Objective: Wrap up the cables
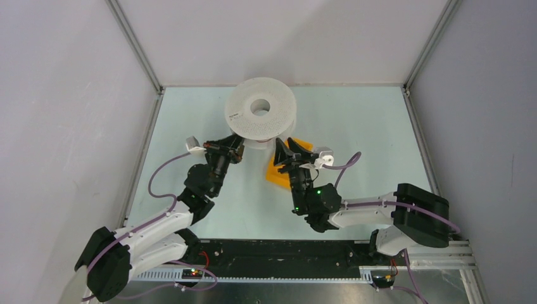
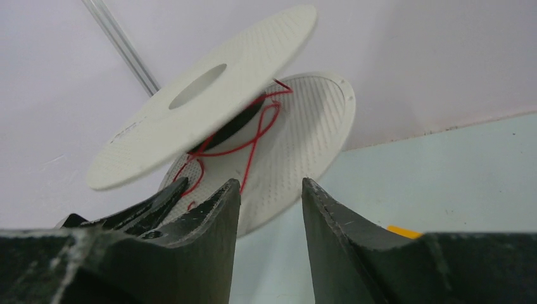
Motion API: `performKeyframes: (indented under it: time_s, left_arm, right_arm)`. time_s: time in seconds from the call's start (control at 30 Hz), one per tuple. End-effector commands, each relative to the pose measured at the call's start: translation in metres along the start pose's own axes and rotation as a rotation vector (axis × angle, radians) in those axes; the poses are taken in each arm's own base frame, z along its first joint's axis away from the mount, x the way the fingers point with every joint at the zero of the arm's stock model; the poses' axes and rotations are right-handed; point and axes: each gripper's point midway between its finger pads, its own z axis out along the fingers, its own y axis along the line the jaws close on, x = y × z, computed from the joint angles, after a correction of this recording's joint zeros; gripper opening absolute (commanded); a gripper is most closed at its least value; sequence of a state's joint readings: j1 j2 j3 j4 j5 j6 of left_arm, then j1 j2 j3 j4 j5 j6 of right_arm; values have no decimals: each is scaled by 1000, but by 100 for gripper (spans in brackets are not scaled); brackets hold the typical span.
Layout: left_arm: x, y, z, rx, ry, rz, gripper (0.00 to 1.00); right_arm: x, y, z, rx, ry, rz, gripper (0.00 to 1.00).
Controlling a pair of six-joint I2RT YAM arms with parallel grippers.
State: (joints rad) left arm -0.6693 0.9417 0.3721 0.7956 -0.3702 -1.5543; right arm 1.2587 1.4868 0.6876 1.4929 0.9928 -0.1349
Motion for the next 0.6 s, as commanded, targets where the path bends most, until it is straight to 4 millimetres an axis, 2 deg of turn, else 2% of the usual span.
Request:
performKeyframes:
  time_s: [0.0,0.17,0.23,0.3,0.37,0.4,0.43,0.47,0.5,0.57]
  left_arm:
    - [-3,-67,-5,208,-5,-101,0]
    - [-5,-69,-1,213,-15,-68,0]
    - [-7,-68,2,210,-21,-57,0]
    - [-10,-68,5,210,-24,-46,0]
    - [-15,-67,8,210,-32,-30,0]
    - [-19,-65,11,208,-41,-18,0]
    - [-21,-64,12,206,-43,-12,0]
    - [-25,-61,14,202,-54,6,0]
    - [-28,-60,15,200,-59,15,0]
    - [-35,-54,19,189,-73,49,0]
  right_arm:
    - [-14,-4,-11,-12,-3,-11,46]
    - [-23,-3,-24,-68,0,-21,49]
    - [-36,-3,-31,-92,-9,3,50]
    - [-38,-4,-44,-136,5,3,53]
    - [-46,-2,-52,-173,7,18,59]
    - [-40,-5,-57,-185,25,2,63]
    - [-45,-8,-60,-189,27,12,66]
    - [-41,-9,-63,-190,48,-8,73]
    - [-46,-13,-64,-181,53,-2,76]
    - [-37,-19,-68,-176,104,-59,85]
